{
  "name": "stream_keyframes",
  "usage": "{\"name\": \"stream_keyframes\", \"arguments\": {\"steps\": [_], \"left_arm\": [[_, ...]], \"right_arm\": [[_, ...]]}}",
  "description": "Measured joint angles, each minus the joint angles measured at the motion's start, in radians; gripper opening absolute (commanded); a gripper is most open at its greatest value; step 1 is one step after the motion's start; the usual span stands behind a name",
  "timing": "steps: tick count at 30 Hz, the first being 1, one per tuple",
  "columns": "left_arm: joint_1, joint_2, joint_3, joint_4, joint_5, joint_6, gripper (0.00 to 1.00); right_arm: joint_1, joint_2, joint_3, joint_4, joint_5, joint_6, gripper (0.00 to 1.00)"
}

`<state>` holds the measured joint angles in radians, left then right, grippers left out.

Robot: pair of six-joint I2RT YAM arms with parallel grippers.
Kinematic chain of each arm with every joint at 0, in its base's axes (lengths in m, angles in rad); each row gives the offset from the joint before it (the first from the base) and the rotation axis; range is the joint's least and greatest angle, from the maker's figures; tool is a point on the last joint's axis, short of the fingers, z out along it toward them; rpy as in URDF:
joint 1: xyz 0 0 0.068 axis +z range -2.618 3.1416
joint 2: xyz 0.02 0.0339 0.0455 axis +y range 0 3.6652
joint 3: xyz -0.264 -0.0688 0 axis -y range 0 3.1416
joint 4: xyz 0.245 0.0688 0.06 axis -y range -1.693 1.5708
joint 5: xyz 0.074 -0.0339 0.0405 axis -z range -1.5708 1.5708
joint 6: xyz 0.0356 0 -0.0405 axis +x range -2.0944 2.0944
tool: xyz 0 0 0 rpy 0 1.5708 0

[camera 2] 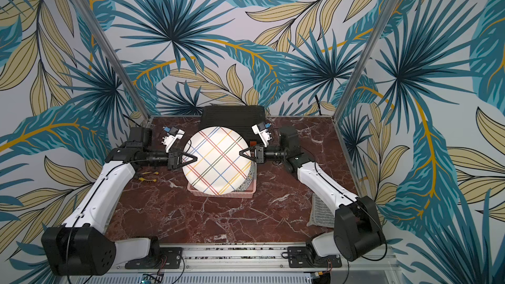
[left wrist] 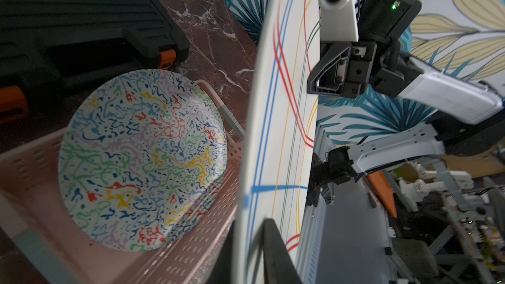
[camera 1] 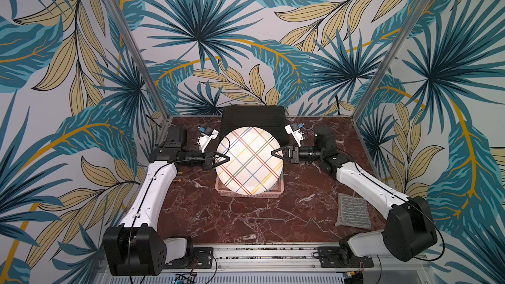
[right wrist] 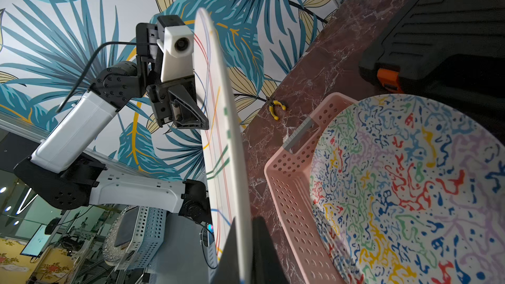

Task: Wipe the wet plate dry
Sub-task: Pick up the plate from the bin.

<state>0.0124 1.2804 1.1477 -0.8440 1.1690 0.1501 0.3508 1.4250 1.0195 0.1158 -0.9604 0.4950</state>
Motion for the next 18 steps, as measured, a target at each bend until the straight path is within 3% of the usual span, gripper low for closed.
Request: {"name": "stream_keyframes", "arguments": {"steps": [2, 5, 7, 10, 14, 18], "left_arm": [[-0.003, -0.003, -0.005, 0.014, 0.006, -0.008, 0.00], [-0.006, -0.003, -0.016, 0.041, -0.011, -0.003, 0.00], [-0.009, -0.003, -0.023, 0.052, -0.032, 0.000, 0.00], [-0.009, -0.003, -0.031, 0.067, -0.055, 0.001, 0.00], [-0.009, -0.003, -0.045, 0.099, -0.083, -0.009, 0.00], [-0.009, -0.003, -0.047, 0.120, -0.089, -0.016, 0.00]], "right_arm": [[-0.002, 0.003, 0.000, -0.011, 0.023, -0.013, 0.19], [0.006, 0.002, 0.001, -0.048, 0.109, -0.003, 0.35], [0.009, -0.001, 0.001, -0.089, 0.187, 0.001, 0.47], [0.010, -0.031, 0.000, -0.162, 0.337, 0.003, 0.56], [0.016, -0.126, -0.006, -0.307, 0.648, 0.040, 0.58], [0.010, -0.219, -0.035, -0.491, 0.988, 0.161, 0.61]]}}
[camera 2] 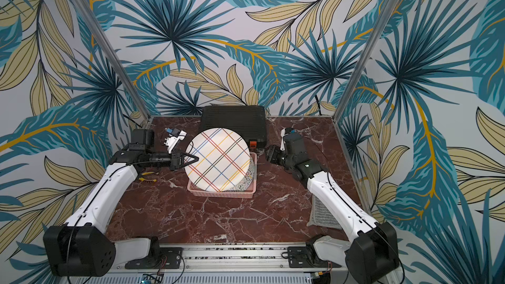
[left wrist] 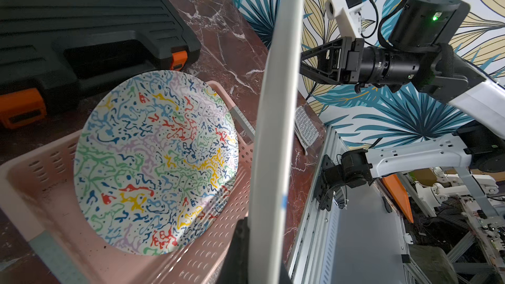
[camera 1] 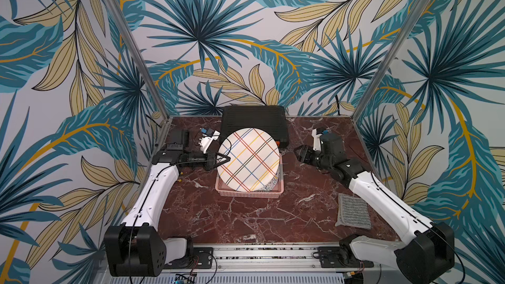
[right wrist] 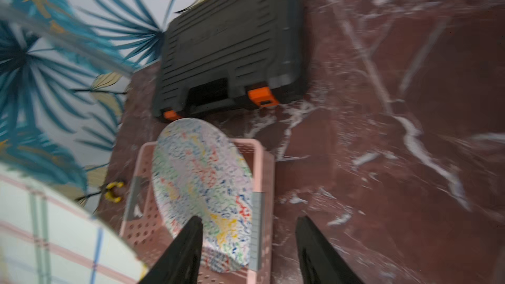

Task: Wipe the wet plate dry
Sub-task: Pick up the plate from the bin, then pick up the towel at the center of the board.

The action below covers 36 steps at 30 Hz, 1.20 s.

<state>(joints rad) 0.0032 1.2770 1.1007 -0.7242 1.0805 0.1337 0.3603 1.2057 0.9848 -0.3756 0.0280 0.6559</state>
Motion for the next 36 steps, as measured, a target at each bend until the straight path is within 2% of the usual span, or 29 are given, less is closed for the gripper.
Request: {"name": "stream_keyframes", "arguments": {"steps": [3, 7, 8, 10, 11, 16, 22, 28, 34, 36], "left_arm": [[0.000, 0.000, -0.001, 0.014, 0.000, -0.012, 0.00], [0.000, 0.000, -0.006, 0.034, -0.001, -0.021, 0.00], [0.000, 0.000, -0.009, 0.037, -0.001, -0.023, 0.00], [0.000, 0.000, -0.012, 0.040, -0.002, -0.029, 0.00], [0.000, 0.000, -0.012, 0.040, -0.002, -0.030, 0.00], [0.000, 0.000, -0.012, 0.049, -0.004, -0.031, 0.00], [0.000, 0.000, -0.039, 0.062, -0.014, -0.037, 0.00], [-0.001, -0.003, -0.045, 0.069, -0.026, -0.042, 0.00], [-0.001, -0.010, -0.048, 0.078, -0.027, -0.048, 0.00], [-0.001, -0.017, -0.048, 0.079, -0.029, -0.050, 0.00]], "right_arm": [[0.000, -0.044, -0.064, -0.126, 0.167, 0.114, 0.62], [0.000, -0.069, -0.137, -0.293, 0.326, 0.286, 0.63], [0.000, -0.078, -0.145, -0.336, 0.366, 0.333, 0.67], [-0.001, -0.102, -0.151, -0.426, 0.450, 0.440, 0.85], [-0.001, -0.116, -0.151, -0.464, 0.487, 0.481, 0.89], [-0.058, -0.182, -0.163, -0.579, 0.586, 0.620, 0.88], [-0.275, -0.256, -0.268, -0.571, 0.531, 0.654, 0.88], [-0.458, -0.175, -0.328, -0.504, 0.364, 0.653, 0.85], [-0.516, 0.021, -0.328, -0.443, 0.233, 0.645, 0.85], [-0.518, 0.055, -0.328, -0.414, 0.203, 0.639, 0.75]]}}
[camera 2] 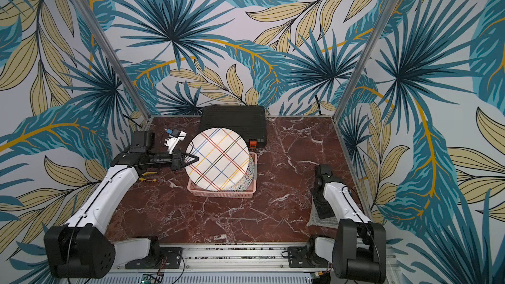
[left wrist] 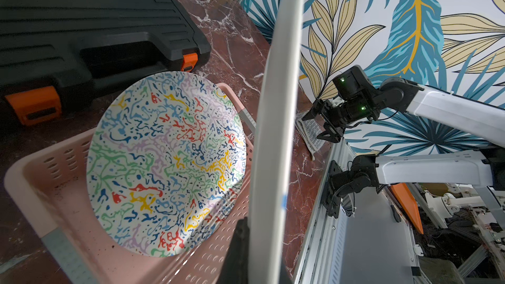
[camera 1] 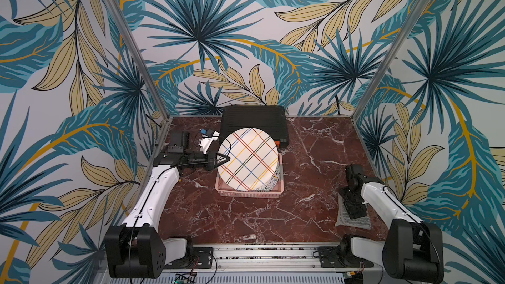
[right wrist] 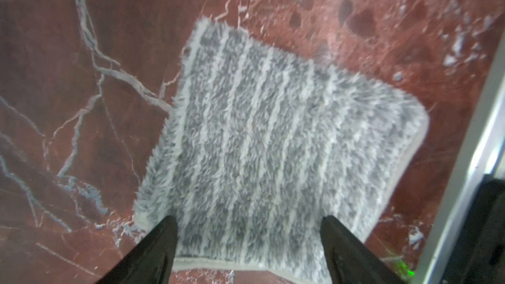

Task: Wipe the wet plate dry
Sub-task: Pick up the towel at the center of the board.

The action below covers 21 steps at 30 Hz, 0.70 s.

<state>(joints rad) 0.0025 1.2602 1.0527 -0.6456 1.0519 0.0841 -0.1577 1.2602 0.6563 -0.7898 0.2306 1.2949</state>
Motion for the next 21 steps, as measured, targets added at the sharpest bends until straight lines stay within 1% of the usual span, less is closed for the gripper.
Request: {"name": "stream_keyframes", "arguments": {"steps": [1, 2, 4, 5, 6, 7, 8, 9, 15, 18, 20, 21], "left_arm": [[0.000, -0.004, 0.000, 0.000, -0.001, 0.000, 0.00], [0.000, -0.007, 0.000, 0.000, -0.001, 0.000, 0.00], [0.000, -0.013, 0.000, 0.000, -0.002, 0.000, 0.00], [0.000, -0.017, 0.000, 0.000, -0.003, 0.000, 0.00], [0.000, -0.019, -0.001, 0.000, -0.004, 0.000, 0.00], [0.000, -0.021, -0.001, 0.000, -0.006, 0.000, 0.00], [0.000, -0.023, -0.002, 0.000, -0.009, 0.000, 0.00], [0.000, -0.024, -0.002, 0.001, -0.012, 0.000, 0.00], [0.000, -0.026, -0.004, 0.003, -0.020, 0.000, 0.00], [0.000, -0.026, -0.005, 0.006, -0.020, 0.000, 0.00], [0.000, -0.026, -0.006, 0.008, -0.020, 0.000, 0.00], [0.000, -0.026, -0.008, 0.010, -0.021, 0.000, 0.00]], "right_arm": [[0.000, 0.011, 0.000, 0.015, -0.013, -0.002, 0.70], [-0.001, 0.022, -0.002, 0.033, -0.027, -0.003, 0.68], [-0.001, 0.038, -0.006, 0.064, -0.048, 0.002, 0.67], [-0.002, 0.044, -0.007, 0.075, -0.055, 0.000, 0.63], [-0.002, 0.051, -0.007, 0.087, -0.062, -0.005, 0.58], [-0.002, 0.058, -0.007, 0.098, -0.069, -0.013, 0.45], [-0.002, 0.067, -0.007, 0.109, -0.076, -0.021, 0.35], [-0.002, 0.075, -0.007, 0.118, -0.082, -0.027, 0.30], [0.008, 0.089, -0.003, 0.219, -0.140, -0.117, 0.28], [0.063, 0.101, 0.011, 0.278, -0.182, -0.189, 0.16], [0.106, 0.112, 0.031, 0.300, -0.203, -0.227, 0.11], [0.127, 0.120, 0.044, 0.309, -0.213, -0.245, 0.10]]}}
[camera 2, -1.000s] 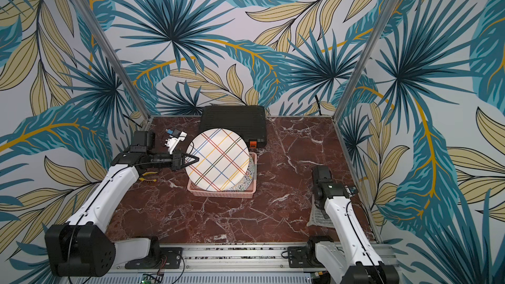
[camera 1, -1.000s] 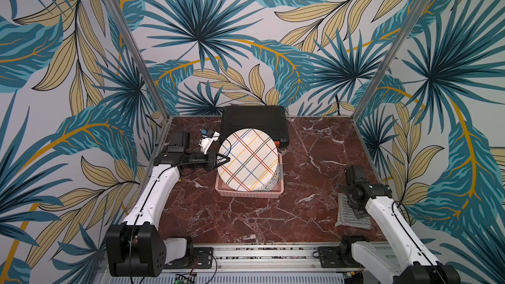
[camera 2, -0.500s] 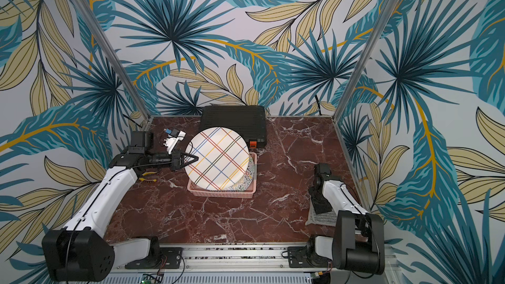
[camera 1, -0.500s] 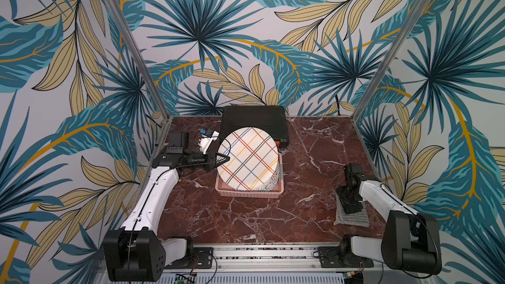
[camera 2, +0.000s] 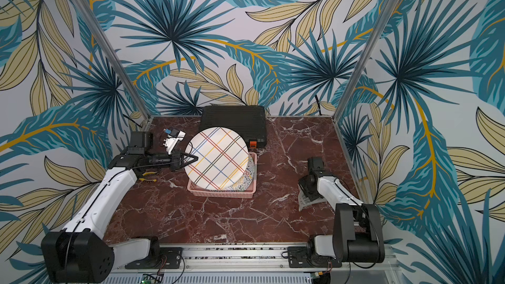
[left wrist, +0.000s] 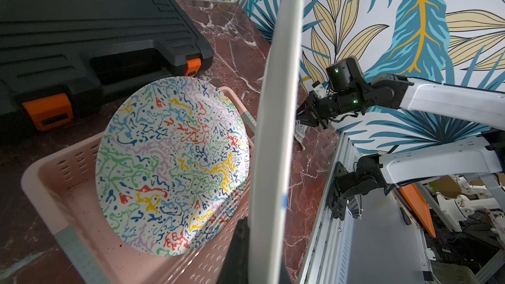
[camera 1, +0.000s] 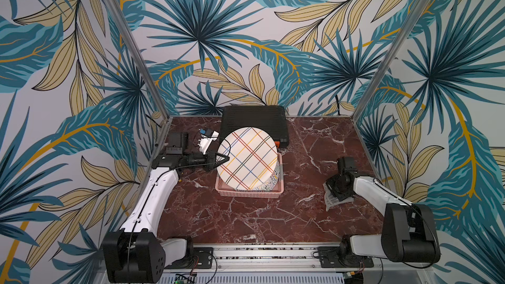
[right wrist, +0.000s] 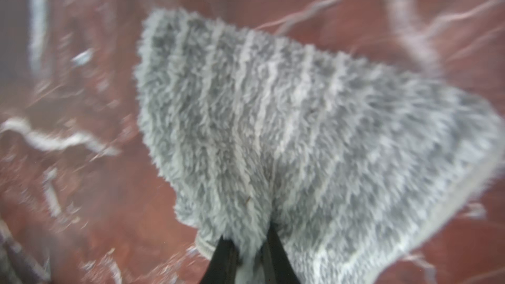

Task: Wipe the wet plate dry
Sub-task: Pick up the towel at the center of the board, then wipe the plate with towel.

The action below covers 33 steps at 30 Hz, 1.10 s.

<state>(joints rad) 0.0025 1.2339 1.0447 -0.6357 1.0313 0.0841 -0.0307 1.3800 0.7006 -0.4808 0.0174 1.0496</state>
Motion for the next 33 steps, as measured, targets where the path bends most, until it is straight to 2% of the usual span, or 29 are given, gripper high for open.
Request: {"name": "stream_keyframes", "arguments": {"steps": [5, 11, 19, 22, 26, 30, 33], "left_arm": [[0.000, 0.000, -0.005, 0.008, -0.004, 0.000, 0.00], [0.000, 0.000, -0.011, 0.019, -0.018, -0.007, 0.00], [0.000, 0.000, -0.011, 0.022, -0.025, -0.014, 0.00], [0.000, 0.000, -0.011, 0.026, -0.025, -0.018, 0.00], [-0.001, 0.000, -0.011, 0.033, -0.025, -0.024, 0.00], [-0.002, 0.001, -0.011, 0.036, -0.025, -0.025, 0.00], [-0.002, 0.002, -0.011, 0.035, -0.025, -0.025, 0.00]], "right_arm": [[0.072, 0.060, 0.048, 0.061, -0.050, -0.082, 0.00], [0.152, 0.061, 0.084, 0.088, -0.086, -0.208, 0.00], [0.295, -0.164, 0.217, 0.087, -0.118, -0.489, 0.00], [0.392, -0.203, 0.306, 0.087, -0.132, -0.589, 0.00], [0.553, -0.180, 0.437, 0.062, -0.117, -0.685, 0.00], [0.717, -0.078, 0.589, 0.041, -0.063, -0.740, 0.00], [0.799, 0.034, 0.700, 0.036, -0.018, -0.754, 0.00]]}}
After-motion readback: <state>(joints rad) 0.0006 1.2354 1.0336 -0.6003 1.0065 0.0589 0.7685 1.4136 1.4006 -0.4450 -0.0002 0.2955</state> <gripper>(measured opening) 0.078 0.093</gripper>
